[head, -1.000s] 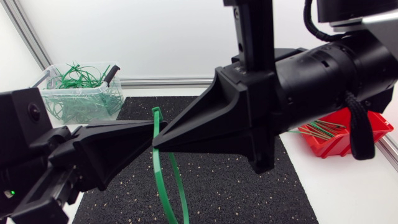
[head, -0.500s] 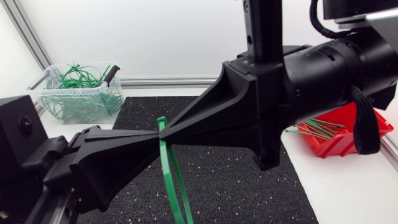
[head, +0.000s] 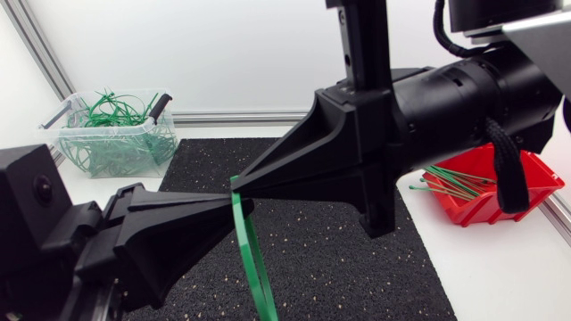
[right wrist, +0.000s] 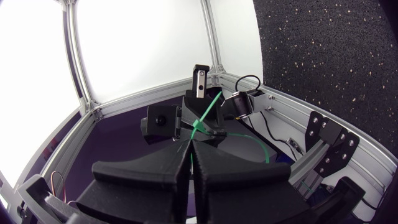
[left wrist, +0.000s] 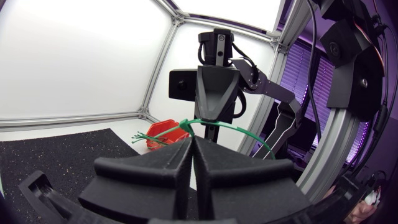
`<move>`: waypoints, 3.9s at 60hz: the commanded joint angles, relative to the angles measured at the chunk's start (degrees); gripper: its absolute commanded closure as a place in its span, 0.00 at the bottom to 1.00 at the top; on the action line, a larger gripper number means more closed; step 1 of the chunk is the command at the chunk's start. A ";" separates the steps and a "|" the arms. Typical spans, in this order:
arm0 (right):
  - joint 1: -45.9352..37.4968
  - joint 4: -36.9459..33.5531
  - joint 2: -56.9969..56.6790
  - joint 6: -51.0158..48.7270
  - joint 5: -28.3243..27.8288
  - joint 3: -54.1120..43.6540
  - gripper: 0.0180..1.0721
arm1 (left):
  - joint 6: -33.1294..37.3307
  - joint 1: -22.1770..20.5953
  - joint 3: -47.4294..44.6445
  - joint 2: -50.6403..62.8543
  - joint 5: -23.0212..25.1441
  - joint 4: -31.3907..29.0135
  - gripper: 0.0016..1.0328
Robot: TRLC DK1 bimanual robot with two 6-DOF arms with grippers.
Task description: Take a green cable tie from the red box, thread the tail through the head to close it, then place it in the transparent bin on the left.
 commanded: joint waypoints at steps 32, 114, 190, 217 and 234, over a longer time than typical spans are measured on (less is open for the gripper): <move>-0.50 1.20 1.68 1.56 2.00 0.06 0.95 | 2.78 0.56 5.53 -2.42 1.09 -1.16 0.97; -1.29 -3.72 8.54 -11.10 2.09 3.92 0.71 | 2.08 15.33 -0.35 2.41 24.03 -1.87 0.97; -1.64 -1.97 12.67 -11.27 6.31 4.10 0.95 | 1.55 8.82 4.48 -0.58 21.83 -6.97 0.97; -5.51 -24.99 12.05 -32.28 9.21 11.92 0.60 | 6.03 27.28 5.36 4.78 26.40 -17.07 0.97; -7.62 -27.89 15.30 -46.95 38.74 11.04 0.56 | 19.04 39.50 7.73 10.06 19.46 -24.89 0.97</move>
